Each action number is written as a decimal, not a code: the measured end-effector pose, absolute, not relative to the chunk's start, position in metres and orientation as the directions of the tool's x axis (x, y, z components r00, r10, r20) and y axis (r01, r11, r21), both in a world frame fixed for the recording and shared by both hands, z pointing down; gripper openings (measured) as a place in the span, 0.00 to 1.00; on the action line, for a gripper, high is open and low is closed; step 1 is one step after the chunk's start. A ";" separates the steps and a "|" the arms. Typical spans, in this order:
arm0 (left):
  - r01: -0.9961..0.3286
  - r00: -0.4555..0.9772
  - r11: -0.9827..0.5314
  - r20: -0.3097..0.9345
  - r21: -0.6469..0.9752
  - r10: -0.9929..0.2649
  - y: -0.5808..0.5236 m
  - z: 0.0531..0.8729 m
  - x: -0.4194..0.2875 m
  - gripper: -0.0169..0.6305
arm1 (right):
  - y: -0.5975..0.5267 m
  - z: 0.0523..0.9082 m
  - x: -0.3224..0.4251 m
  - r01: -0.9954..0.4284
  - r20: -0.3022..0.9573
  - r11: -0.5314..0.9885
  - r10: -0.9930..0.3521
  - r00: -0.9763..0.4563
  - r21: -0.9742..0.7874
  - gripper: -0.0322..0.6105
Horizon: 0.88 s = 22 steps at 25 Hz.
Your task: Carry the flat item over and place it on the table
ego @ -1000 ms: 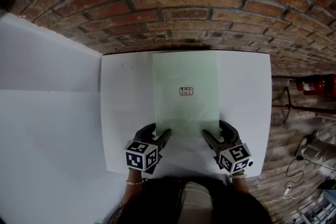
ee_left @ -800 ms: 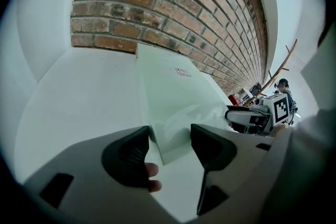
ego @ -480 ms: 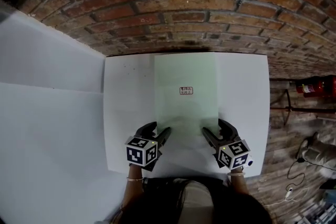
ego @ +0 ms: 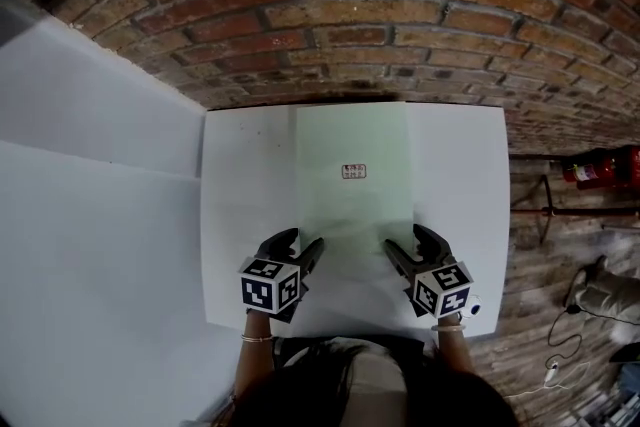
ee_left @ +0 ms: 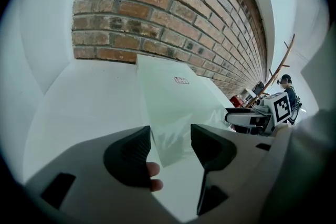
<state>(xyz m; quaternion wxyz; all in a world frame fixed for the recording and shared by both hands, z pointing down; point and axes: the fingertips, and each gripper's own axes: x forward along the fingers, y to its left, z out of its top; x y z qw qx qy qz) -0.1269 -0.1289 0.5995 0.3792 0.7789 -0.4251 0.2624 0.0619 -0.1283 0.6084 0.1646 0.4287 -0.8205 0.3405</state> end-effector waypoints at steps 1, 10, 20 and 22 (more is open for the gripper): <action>-0.861 0.501 -0.353 0.729 0.365 -0.467 -0.128 0.598 -0.127 0.41 | -0.128 0.607 0.062 -0.816 0.560 0.401 -0.594 -0.577 -0.415 0.54; -0.857 0.503 -0.390 0.715 0.338 -0.486 -0.120 0.583 -0.125 0.39 | -0.126 0.591 0.061 -0.820 0.540 0.425 -0.617 -0.572 -0.383 0.53; -0.848 0.514 -0.431 0.677 0.308 -0.527 -0.112 0.563 -0.118 0.37 | -0.115 0.573 0.054 -0.820 0.520 0.457 -0.634 -0.572 -0.345 0.48; -0.847 0.515 -0.438 0.670 0.301 -0.535 -0.111 0.559 -0.117 0.36 | -0.114 0.569 0.053 -0.821 0.515 0.462 -0.640 -0.570 -0.335 0.47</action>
